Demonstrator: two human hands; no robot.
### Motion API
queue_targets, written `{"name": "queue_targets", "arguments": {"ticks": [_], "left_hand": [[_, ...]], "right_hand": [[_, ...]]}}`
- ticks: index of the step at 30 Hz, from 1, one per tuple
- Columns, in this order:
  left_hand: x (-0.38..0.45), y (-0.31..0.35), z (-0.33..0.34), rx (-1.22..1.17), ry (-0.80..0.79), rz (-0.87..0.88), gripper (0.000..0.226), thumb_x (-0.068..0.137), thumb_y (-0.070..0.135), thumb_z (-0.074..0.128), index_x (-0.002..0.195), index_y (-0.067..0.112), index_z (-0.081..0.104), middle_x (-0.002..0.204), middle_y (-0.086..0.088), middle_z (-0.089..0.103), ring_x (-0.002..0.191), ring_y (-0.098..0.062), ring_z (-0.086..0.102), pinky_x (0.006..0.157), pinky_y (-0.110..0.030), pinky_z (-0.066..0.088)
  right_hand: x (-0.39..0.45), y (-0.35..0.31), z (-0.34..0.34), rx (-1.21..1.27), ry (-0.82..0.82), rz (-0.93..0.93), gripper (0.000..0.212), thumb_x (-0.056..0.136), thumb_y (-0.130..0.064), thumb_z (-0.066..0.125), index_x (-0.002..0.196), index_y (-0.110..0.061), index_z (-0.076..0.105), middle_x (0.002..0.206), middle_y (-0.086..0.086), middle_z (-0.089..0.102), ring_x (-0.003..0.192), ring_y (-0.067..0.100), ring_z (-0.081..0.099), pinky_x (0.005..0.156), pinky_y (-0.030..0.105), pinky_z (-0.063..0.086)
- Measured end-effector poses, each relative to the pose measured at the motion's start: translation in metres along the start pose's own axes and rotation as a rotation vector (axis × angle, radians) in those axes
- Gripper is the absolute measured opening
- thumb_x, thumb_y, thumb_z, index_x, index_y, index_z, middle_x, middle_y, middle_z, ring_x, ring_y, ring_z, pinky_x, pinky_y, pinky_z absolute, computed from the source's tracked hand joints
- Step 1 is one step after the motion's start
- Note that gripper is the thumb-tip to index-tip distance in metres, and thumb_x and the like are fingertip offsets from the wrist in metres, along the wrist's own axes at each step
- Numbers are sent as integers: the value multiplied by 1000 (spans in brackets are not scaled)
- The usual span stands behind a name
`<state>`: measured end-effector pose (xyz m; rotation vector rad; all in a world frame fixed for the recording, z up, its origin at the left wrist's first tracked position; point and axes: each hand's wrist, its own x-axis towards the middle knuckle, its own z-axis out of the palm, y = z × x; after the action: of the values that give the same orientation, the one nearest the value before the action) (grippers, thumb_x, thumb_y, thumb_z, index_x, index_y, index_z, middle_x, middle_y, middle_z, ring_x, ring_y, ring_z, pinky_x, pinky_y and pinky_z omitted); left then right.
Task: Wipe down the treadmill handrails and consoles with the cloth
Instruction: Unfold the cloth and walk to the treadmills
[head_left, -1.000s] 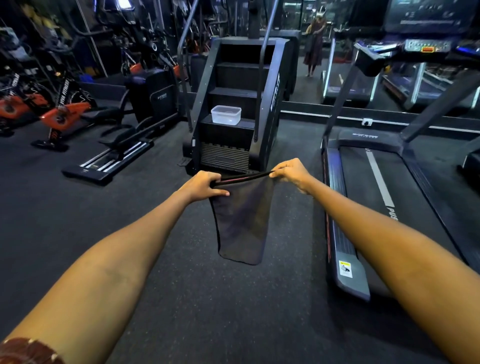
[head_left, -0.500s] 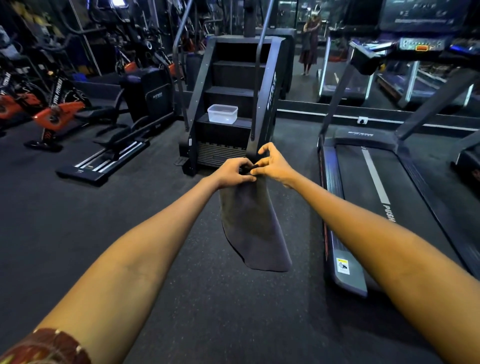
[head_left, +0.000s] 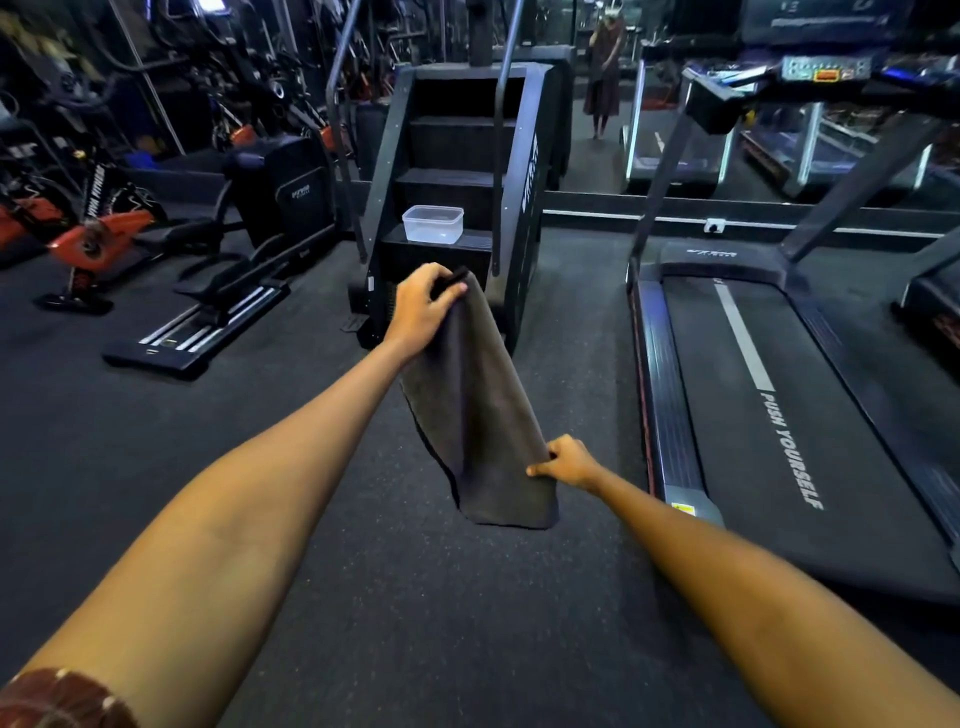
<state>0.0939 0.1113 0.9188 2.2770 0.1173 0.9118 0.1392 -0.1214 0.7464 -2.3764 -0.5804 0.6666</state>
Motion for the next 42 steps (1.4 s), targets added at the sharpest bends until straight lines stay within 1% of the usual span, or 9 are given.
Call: {"name": "queue_targets", "arguments": {"ticks": [4,7,11,15,21,28,32,39,42], "left_hand": [[-7,-10,-18,-16,68,-131,20,91,10,59,104,-2,52,88,-7,55,82,-13,50,73,-18,35],[-22,-18,-14,61,-15,-105,13,92,6,54,102,-2,50,88,-10,55,82,-18,51,75,-22,36],[-46,-33,13,113,-188,8,15,83,-11,48,80,-2,61,82,-19,59,79,-27,56,78,-31,43],[-70,-32,31,-4,-332,-120,24,83,-13,50,88,-3,71,92,-20,62,88,-22,57,77,-5,35],[-79,-22,30,-270,-397,-336,55,75,57,52,91,9,73,95,-11,66,90,-11,58,85,-26,43],[-81,-23,37,-42,-289,-75,24,82,8,71,103,-2,69,106,-14,62,99,-23,59,86,-24,44],[-79,-24,39,-65,-236,-104,19,85,2,64,102,-5,68,107,-15,63,98,-21,58,81,-18,39],[-77,-26,42,-132,-180,-190,12,84,-5,57,88,-8,68,94,-14,66,85,-17,57,73,-21,40],[-73,-30,39,-217,-117,-278,14,87,-4,53,88,-3,67,89,-7,64,78,-6,57,73,-22,41]], "right_hand": [[-5,1,4,142,18,113,36,88,-26,64,60,-12,45,66,6,49,56,14,45,51,26,36],[-8,-24,2,521,21,123,15,93,-13,56,104,-5,51,98,13,57,76,19,58,55,29,51],[-9,-68,-8,861,121,-6,59,90,4,53,138,-20,29,112,10,47,71,19,58,45,28,54],[-12,-105,-25,1027,73,-34,13,91,7,48,95,-2,56,87,11,51,60,24,61,46,30,56],[-14,-114,-41,1098,62,-18,23,80,18,40,73,3,56,78,16,60,49,19,65,52,27,57],[-14,-106,-42,1168,65,-44,13,93,5,47,85,3,56,76,18,69,59,19,70,60,28,59],[-11,-105,-43,885,78,-86,7,95,-7,51,89,-6,54,80,20,65,56,15,69,52,26,56],[-20,-93,-70,-764,-76,-301,25,82,-36,64,98,-16,66,91,7,72,94,26,65,74,32,48],[-19,-88,-69,-836,-223,-257,41,82,-33,67,116,-12,63,110,14,63,108,31,56,80,33,44]]}}
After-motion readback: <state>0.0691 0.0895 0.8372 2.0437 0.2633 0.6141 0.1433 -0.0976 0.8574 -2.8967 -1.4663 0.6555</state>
